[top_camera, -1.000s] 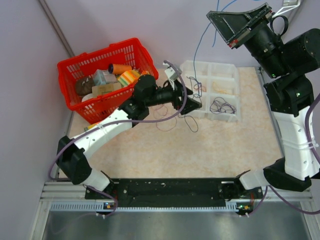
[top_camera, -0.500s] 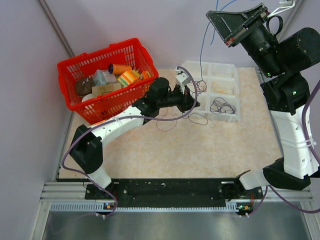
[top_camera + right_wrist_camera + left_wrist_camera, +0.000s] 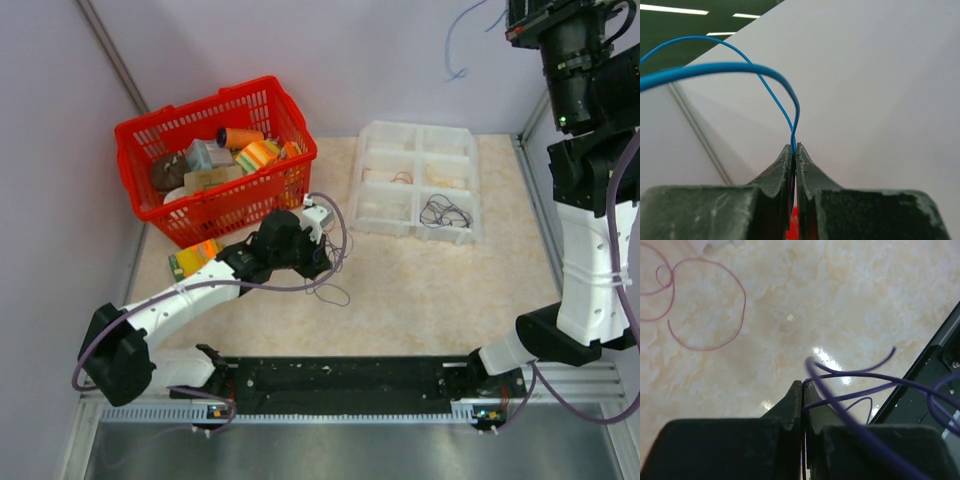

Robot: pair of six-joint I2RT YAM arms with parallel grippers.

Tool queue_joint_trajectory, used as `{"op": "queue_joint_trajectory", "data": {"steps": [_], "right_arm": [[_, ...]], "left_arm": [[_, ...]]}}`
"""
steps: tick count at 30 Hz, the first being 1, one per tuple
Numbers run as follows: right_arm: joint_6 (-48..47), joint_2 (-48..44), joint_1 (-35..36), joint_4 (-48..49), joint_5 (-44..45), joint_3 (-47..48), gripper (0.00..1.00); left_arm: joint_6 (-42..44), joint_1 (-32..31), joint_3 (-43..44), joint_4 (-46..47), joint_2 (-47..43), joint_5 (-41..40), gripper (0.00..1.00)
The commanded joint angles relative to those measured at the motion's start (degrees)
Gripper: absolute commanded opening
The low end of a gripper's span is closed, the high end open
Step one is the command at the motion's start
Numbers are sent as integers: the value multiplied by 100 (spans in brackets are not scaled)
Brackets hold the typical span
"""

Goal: Untangle the cables

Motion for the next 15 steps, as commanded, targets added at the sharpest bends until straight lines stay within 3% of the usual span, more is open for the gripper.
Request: {"op": "queue_joint_trajectory", "data": {"steps": [1, 9, 15], "right_arm": [[-437, 139, -364, 274, 326, -12, 0], [-1008, 191, -565, 1363, 835, -2569, 0], [-982, 709, -1145, 1741, 687, -3519, 0]], "left_arm": [[96, 19, -111, -385, -417, -552, 0], [509, 19, 969, -1193, -295, -667, 0], [772, 28, 1804, -1545, -356, -684, 0]]}}
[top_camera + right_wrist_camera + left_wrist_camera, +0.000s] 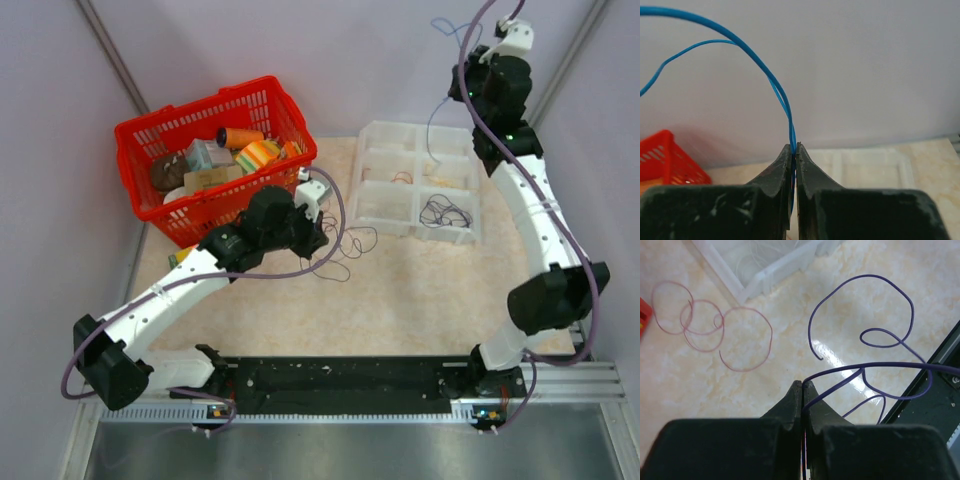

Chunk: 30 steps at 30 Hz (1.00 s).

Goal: Untangle the cables

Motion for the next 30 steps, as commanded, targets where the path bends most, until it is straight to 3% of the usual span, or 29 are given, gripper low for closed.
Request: {"op": "queue_joint_trajectory", "data": {"steps": [1, 18, 30], "right_arm": [[-112, 260, -429, 651, 77, -423, 0], [196, 1491, -860, 740, -336, 42, 0], [344, 1807, -1010, 705, -521, 445, 0]], "left_arm": [[292, 30, 734, -267, -120, -99, 0], [397, 188, 2536, -627, 108, -266, 0], [555, 197, 3090, -838, 424, -187, 0]]}}
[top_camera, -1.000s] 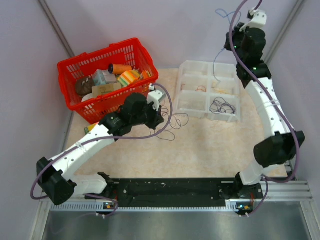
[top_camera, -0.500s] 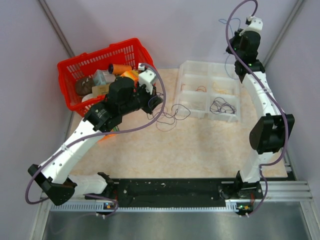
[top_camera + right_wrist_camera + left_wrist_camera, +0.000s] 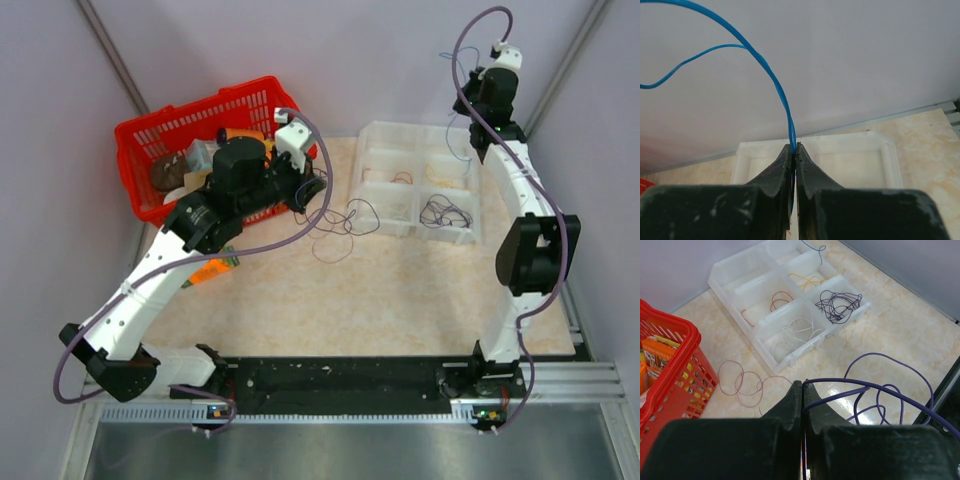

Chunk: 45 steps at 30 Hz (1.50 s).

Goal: Untangle the cables

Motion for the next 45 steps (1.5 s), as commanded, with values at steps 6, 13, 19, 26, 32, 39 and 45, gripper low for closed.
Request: {"op": "queue_joint_trajectory", "data": {"steps": [6, 13, 19, 26, 32, 39, 45], "right_arm": [[197, 52, -110, 193, -268, 1128, 0], [196, 289, -188, 211, -242, 1164, 0], [504, 448, -215, 228, -277, 664, 0], [1233, 834, -241, 202, -461, 373, 0], [2085, 1265, -505, -289, -708, 426, 0], [2789, 1529, -558, -1326, -672, 610, 0], [3456, 1836, -558, -2257, -839, 952, 0]], "left_arm": [[160, 29, 482, -117, 198, 23, 0], [142, 37, 648, -152, 259, 67, 0], [134, 29, 754, -214, 286, 76, 0], [142, 37, 833, -275, 303, 93, 0], [178, 37, 965, -328, 383, 190, 0], [186, 37, 904, -320, 383, 278, 0], [204, 37, 868, -302, 347, 348, 0]]}}
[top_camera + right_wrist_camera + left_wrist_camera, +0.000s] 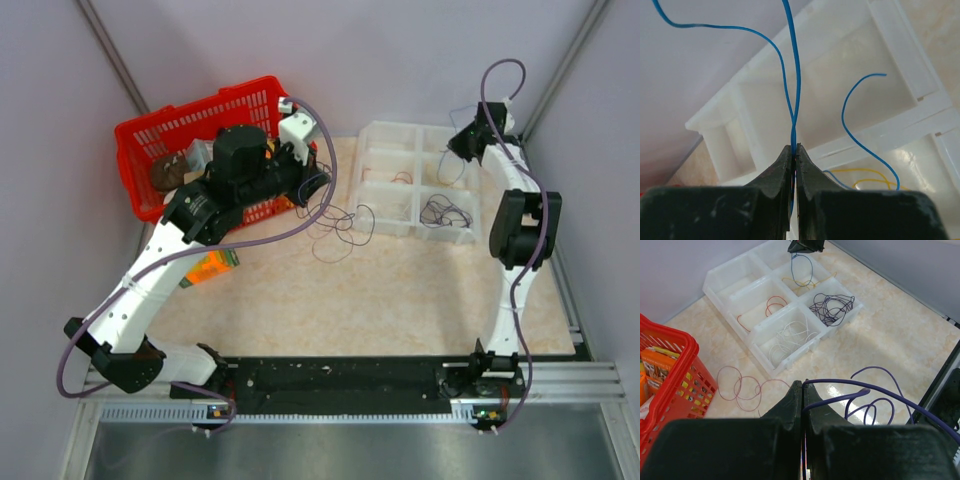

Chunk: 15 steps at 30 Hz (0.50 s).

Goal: Untangle the cables

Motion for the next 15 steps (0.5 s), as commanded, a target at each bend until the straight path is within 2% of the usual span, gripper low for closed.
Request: {"op": "queue_joint_trajectory", "data": {"steps": [1, 10, 11, 13, 15], "right_arm": [[729, 319, -9, -899, -210, 668, 0], [1249, 1041, -35, -1699, -737, 1715, 13], [1249, 1015, -36, -1735, -755, 1707, 12], [1083, 910, -36, -1744, -834, 1724, 0], [741, 700, -36, -1718, -773, 1759, 0]], "left_arm": [[77, 22, 121, 157, -33, 160, 0], [33, 22, 33, 201, -94, 248, 0], [25, 22, 15, 218, -112, 239, 0], [16, 22, -20, 236, -138, 222, 0], [16, 22, -46, 254, -156, 213, 0]]}}
